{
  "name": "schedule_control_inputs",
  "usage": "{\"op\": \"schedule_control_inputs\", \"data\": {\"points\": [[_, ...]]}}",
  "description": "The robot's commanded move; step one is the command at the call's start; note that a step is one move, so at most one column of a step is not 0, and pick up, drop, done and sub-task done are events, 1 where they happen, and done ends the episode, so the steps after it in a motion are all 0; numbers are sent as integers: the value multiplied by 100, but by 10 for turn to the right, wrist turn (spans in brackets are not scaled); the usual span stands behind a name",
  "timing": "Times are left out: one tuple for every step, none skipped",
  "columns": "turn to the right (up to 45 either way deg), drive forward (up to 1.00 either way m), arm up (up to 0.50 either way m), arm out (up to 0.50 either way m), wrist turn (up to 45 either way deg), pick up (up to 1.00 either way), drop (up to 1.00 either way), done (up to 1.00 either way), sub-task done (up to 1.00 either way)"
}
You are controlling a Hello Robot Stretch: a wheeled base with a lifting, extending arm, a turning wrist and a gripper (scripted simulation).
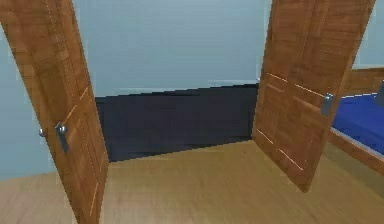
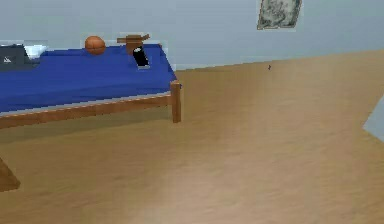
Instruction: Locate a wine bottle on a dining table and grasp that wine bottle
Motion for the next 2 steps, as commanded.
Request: {"op": "schedule_control_inputs", "data": {"points": [[60, 0, 0, 0, 0, 0, 0, 0, 0], [30, 0, 0, 0, 0, 0, 0, 0, 0]]}}
